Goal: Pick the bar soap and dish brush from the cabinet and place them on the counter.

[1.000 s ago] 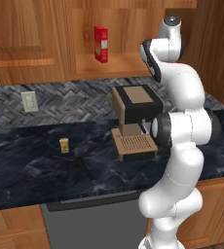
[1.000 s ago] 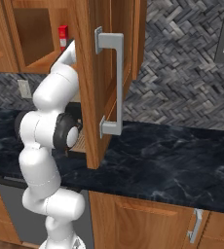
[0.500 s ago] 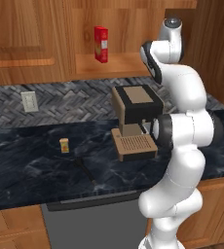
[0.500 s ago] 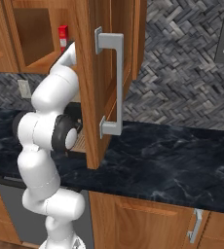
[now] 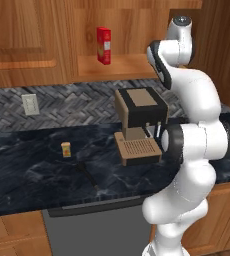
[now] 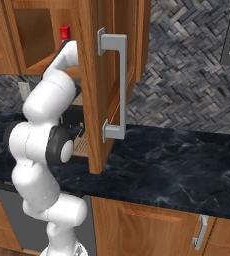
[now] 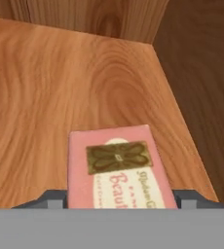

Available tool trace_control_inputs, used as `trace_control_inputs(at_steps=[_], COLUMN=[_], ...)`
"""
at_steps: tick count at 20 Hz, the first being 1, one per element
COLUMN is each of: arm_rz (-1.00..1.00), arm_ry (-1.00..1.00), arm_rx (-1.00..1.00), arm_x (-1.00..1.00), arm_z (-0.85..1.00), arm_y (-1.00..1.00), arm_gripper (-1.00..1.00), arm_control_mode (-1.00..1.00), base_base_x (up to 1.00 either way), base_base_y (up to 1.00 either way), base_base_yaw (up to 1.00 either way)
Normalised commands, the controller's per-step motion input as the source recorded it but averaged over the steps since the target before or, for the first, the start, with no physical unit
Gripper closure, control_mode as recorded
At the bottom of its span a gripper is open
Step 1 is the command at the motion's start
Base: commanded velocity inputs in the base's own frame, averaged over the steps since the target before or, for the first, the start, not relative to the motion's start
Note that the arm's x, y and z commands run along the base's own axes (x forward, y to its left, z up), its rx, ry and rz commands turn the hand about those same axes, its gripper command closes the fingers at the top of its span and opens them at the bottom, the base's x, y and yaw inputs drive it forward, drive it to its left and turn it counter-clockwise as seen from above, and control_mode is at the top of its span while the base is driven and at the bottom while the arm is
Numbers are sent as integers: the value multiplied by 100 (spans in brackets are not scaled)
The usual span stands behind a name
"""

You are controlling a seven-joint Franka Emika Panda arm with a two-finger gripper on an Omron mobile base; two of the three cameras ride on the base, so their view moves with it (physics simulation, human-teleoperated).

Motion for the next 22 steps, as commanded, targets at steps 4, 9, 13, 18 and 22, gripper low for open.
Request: trace_control_inputs(at_steps=[4, 9, 13, 18, 22], arm_rz=[0, 0, 0, 0, 0], arm_ry=[0, -2, -1, 0, 2], arm_rx=[1, 0, 0, 0, 6], arm_x=[-92, -97, -94, -89, -67], arm_z=[-12, -25, -19, -9, 0], arm_y=[40, 48, 47, 50, 59], arm_gripper=[100, 100, 100, 100, 100], arm_control_mode=[-100, -100, -100, -100, -100], base_base_x=[0, 0, 0, 0, 0], base_base_y=[0, 0, 0, 0, 0], base_base_yaw=[0, 0, 0, 0, 0])
